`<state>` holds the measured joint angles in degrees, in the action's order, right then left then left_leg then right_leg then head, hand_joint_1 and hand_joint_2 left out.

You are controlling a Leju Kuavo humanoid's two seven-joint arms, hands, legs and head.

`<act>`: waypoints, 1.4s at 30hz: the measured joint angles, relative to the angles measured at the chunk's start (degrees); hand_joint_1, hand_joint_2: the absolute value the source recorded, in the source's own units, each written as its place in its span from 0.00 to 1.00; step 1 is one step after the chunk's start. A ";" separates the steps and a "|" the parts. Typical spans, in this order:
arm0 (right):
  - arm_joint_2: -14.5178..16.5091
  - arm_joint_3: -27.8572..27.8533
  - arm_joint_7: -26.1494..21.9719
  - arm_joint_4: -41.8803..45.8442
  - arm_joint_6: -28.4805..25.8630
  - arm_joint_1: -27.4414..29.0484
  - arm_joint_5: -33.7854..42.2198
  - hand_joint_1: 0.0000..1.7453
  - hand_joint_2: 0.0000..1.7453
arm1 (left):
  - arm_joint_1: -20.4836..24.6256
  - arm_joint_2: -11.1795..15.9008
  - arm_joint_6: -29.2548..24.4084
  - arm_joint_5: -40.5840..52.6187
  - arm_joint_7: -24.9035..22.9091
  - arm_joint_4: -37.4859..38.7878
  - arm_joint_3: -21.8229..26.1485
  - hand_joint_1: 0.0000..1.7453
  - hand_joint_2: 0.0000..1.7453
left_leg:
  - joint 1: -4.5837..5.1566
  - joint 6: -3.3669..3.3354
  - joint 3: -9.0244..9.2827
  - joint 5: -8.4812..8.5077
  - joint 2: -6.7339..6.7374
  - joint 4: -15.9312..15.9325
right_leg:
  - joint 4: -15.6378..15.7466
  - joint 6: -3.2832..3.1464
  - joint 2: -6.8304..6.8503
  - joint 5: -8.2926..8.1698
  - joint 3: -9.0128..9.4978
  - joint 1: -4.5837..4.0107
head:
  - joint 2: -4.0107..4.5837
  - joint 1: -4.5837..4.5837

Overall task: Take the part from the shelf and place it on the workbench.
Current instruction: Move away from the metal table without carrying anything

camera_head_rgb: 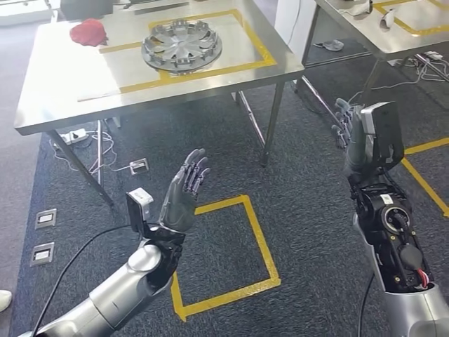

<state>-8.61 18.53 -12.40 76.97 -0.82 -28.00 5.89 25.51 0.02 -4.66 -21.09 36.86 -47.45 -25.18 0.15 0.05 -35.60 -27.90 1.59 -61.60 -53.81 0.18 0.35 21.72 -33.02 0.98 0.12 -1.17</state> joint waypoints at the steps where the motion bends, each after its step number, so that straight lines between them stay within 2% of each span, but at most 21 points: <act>1: 0.00 0.02 -0.02 -0.01 0.00 -0.01 -0.01 0.00 0.00 | -0.10 0.07 0.00 -0.01 0.00 0.01 0.00 0.00 0.00 | -0.12 0.22 -2.12 -2.02 -0.92 -4.30 | 0.00 -0.13 -0.52 -0.07 -0.13 0.09 | 0.00 0.34; 3: 0.00 0.05 -0.01 -0.06 0.01 0.10 -0.01 0.00 0.00 | -0.42 0.25 0.00 -0.02 -0.02 0.02 0.00 0.00 0.00 | -0.37 0.56 -5.58 -4.01 -1.31 -10.73 | -0.01 -0.16 -1.72 -0.14 -0.36 0.19 | 0.00 0.93; 4: 0.00 0.07 0.00 -0.10 0.02 0.15 -0.01 0.00 0.00 | -0.51 0.33 0.00 -0.02 -0.02 0.02 0.00 0.00 0.00 | -0.52 0.66 -5.88 -3.33 -1.32 -10.92 | -0.04 -0.11 -2.39 -0.17 -0.41 0.26 | 0.00 1.15; 6: 0.00 0.10 0.02 -0.14 0.05 0.19 0.00 0.00 0.00 | -0.47 0.37 0.00 -0.01 -0.03 0.02 0.00 0.00 0.00 | -0.85 0.71 -3.16 0.61 -1.69 -4.82 | -0.17 0.16 -3.75 -0.19 -0.41 0.46 | -0.01 1.55; 8: 0.00 0.11 0.01 -0.15 0.06 0.11 0.01 0.00 0.00 | -0.33 0.38 0.00 -0.01 -0.02 0.02 0.00 0.00 0.00 | -1.16 0.70 0.51 3.77 -3.48 2.99 | -0.47 0.82 -4.99 -0.14 -0.68 0.50 | 0.00 1.95; 10: 0.00 0.09 -0.01 -0.15 0.06 0.03 0.02 0.00 0.00 | -0.34 0.44 -0.01 0.00 -0.02 0.02 0.00 0.00 0.00 | -1.13 0.47 1.86 4.42 -4.46 5.91 | -0.61 1.68 -6.05 -0.20 -1.09 0.59 | 0.00 1.98; 12: -0.02 0.00 -0.02 -0.16 0.05 0.06 0.02 0.00 0.00 | -0.31 0.39 -0.02 0.00 -0.02 0.02 0.00 0.00 0.00 | -0.99 -0.16 1.98 4.54 -3.44 6.08 | -0.49 2.50 -6.73 -0.32 -1.31 0.94 | 0.00 1.82; 14: -0.07 -0.03 -0.05 -0.16 0.06 0.06 0.02 0.00 0.00 | -0.14 0.15 -0.02 0.01 -0.01 0.01 0.00 0.00 0.00 | -1.03 -0.91 2.30 4.74 -2.41 6.49 | -2.78 3.00 -4.84 1.13 -2.30 0.85 | 0.00 1.41; 16: -0.09 0.01 -0.08 -0.19 0.05 0.08 0.02 0.00 0.00 | -0.13 -0.02 -0.04 0.02 0.00 0.00 0.00 0.00 0.00 | -0.85 -1.42 2.48 4.74 -1.41 6.68 | -10.12 3.18 -1.85 4.90 -5.48 0.60 | 0.01 0.59; 18: -0.09 -0.01 -0.03 -0.26 0.02 0.27 0.02 0.00 0.00 | -0.31 0.01 -0.10 0.01 -0.02 0.00 0.00 0.00 0.00 | -0.55 -1.65 2.52 4.63 -0.34 6.66 | -17.47 3.26 -0.87 7.74 -8.83 0.60 | 0.00 -0.09; 19: -0.09 -0.01 0.02 -0.29 0.02 0.35 0.02 0.00 0.00 | -0.37 0.04 -0.13 0.02 -0.03 0.00 0.00 0.00 0.00 | -0.43 -1.71 2.56 4.56 0.19 6.65 | -18.37 3.20 -0.76 7.65 -9.19 0.58 | 0.00 -0.36; 22: -0.09 -0.03 0.14 -0.26 0.04 0.34 0.02 0.00 0.00 | -0.34 0.05 -0.13 0.09 -0.07 0.00 0.00 0.00 0.00 | -0.18 -1.70 2.93 4.28 1.52 6.63 | -11.21 2.67 -0.02 3.46 -5.34 0.40 | 0.00 -1.02; 24: -0.09 -0.04 0.21 -0.18 0.05 0.21 0.02 0.00 0.00 | -0.24 0.06 -0.14 0.15 -0.10 0.00 0.00 0.00 0.00 | 0.08 -1.46 3.22 3.99 2.25 6.57 | -4.40 1.90 2.13 1.14 -1.91 -0.24 | 0.01 -1.36; 26: -0.09 -0.05 0.29 -0.13 0.05 0.05 0.02 0.00 0.00 | -0.17 0.10 -0.14 0.19 -0.20 0.00 0.00 0.00 0.00 | 0.37 -1.07 3.35 3.77 3.18 6.53 | -1.12 1.21 3.25 0.53 -0.49 -0.91 | 0.00 -1.38; 28: -0.09 -0.08 0.36 -0.13 0.06 0.00 0.02 0.00 0.00 | -0.09 0.15 -0.13 0.19 -0.30 -0.02 -0.01 0.00 0.00 | 0.48 -0.64 3.47 3.53 4.31 6.57 | -0.73 0.72 2.07 0.33 -0.46 -0.85 | -0.01 -1.16; 31: -0.08 -0.04 0.40 -0.12 0.11 -0.22 0.02 0.00 0.00 | 0.31 0.26 -0.13 0.19 -0.34 -0.09 -0.02 0.00 0.00 | 0.19 0.30 1.72 0.60 1.65 2.17 | 0.10 -0.02 0.41 -0.29 -0.11 -0.25 | 0.00 -0.42; 33: -0.08 0.03 0.43 -0.17 0.16 -0.36 0.02 0.00 0.00 | 0.32 0.44 -0.13 0.18 -0.38 -0.11 -0.02 0.00 0.00 | -0.16 0.74 -2.31 -2.96 -0.76 -5.92 | 0.14 -0.26 -0.67 -0.46 -0.35 -0.20 | -0.01 0.21; 35: -0.08 0.08 0.44 -0.22 0.18 -0.33 0.02 0.00 0.00 | 0.09 0.71 -0.13 0.17 -0.42 -0.11 -0.02 0.00 0.00 | -0.39 1.00 -5.16 -3.92 -1.22 -10.79 | 0.08 -0.28 -1.96 -0.53 -0.54 -0.12 | 0.00 0.65; 36: -0.07 0.09 0.44 -0.23 0.20 -0.32 0.02 0.00 0.00 | 0.06 0.79 -0.13 0.17 -0.43 -0.11 -0.02 0.00 0.00 | -0.51 1.07 -4.99 -2.73 -1.28 -9.89 | 0.01 -0.22 -2.64 -0.54 -0.56 -0.03 | 0.00 0.85; 39: -0.07 0.11 0.43 -0.23 0.23 -0.40 0.02 0.00 0.00 | 0.29 0.85 -0.08 0.17 -0.43 -0.11 -0.02 0.00 0.00 | -1.08 1.16 0.04 3.26 -3.29 1.52 | -0.52 0.42 -4.57 -0.40 -0.76 0.21 | 0.00 1.57; 42: -0.07 0.09 0.43 -0.24 0.23 -0.46 0.02 0.00 0.00 | 0.38 0.86 -0.07 0.16 -0.40 -0.11 -0.02 0.00 0.00 | -1.05 0.73 2.11 4.34 -4.40 6.00 | -0.81 1.60 -6.18 -0.43 -1.36 0.33 | 0.00 1.59</act>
<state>-8.68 18.62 -11.98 76.73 -0.59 -28.46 5.90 25.89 0.88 -4.72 -20.93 36.46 -47.56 -25.20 -0.90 0.78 -33.49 -23.56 -2.81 -55.60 -54.63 1.78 -5.82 21.29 -34.38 1.31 0.11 0.42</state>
